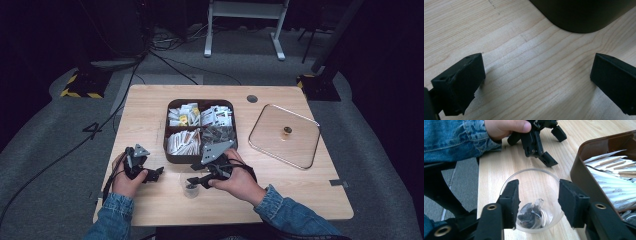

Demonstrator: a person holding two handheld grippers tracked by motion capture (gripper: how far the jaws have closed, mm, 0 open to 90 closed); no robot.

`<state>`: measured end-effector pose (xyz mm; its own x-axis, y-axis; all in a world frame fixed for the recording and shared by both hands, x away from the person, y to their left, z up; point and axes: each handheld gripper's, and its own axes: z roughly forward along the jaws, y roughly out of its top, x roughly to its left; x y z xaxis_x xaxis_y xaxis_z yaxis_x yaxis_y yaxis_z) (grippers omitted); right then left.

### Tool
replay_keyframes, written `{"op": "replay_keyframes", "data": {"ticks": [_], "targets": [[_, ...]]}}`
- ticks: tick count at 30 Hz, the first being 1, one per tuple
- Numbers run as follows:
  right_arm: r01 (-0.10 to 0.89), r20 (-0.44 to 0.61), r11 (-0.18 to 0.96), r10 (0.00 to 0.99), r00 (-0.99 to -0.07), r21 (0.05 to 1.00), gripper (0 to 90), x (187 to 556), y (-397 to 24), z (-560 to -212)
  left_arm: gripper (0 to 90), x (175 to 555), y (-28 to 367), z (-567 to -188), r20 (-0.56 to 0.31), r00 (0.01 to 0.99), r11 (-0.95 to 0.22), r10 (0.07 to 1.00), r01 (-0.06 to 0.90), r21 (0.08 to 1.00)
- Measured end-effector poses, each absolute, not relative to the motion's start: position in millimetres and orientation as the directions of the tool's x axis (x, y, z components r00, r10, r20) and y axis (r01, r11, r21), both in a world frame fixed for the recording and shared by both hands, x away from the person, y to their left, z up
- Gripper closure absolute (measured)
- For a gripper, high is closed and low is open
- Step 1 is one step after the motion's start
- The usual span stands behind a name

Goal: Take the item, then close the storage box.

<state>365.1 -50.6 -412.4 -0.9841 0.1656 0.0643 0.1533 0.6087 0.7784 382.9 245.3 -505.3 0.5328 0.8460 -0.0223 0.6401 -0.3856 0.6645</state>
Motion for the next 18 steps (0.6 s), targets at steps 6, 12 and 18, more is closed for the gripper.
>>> {"op": "replay_keyframes", "data": {"ticks": [6,12,18], "targets": [[0.181,0.069,0.581,0.209,-0.975,0.794,44.4,369.6,-56.0,-408.6,0.1,383.3,244.0,-505.5,-0.028,0.523,-0.375,0.852,0.646,0.665],[0.194,0.055,0.556,0.256,-0.965,0.808,42.1,374.6,-64.3,-405.1,0.1,384.3,243.1,-505.3,-0.025,0.515,-0.372,0.857,0.650,0.663],[0.207,0.056,0.533,0.286,-0.957,0.821,41.3,381.8,-74.6,-401.6,0.1,384.9,242.5,-505.3,-0.024,0.510,-0.367,0.860,0.651,0.664]]}}
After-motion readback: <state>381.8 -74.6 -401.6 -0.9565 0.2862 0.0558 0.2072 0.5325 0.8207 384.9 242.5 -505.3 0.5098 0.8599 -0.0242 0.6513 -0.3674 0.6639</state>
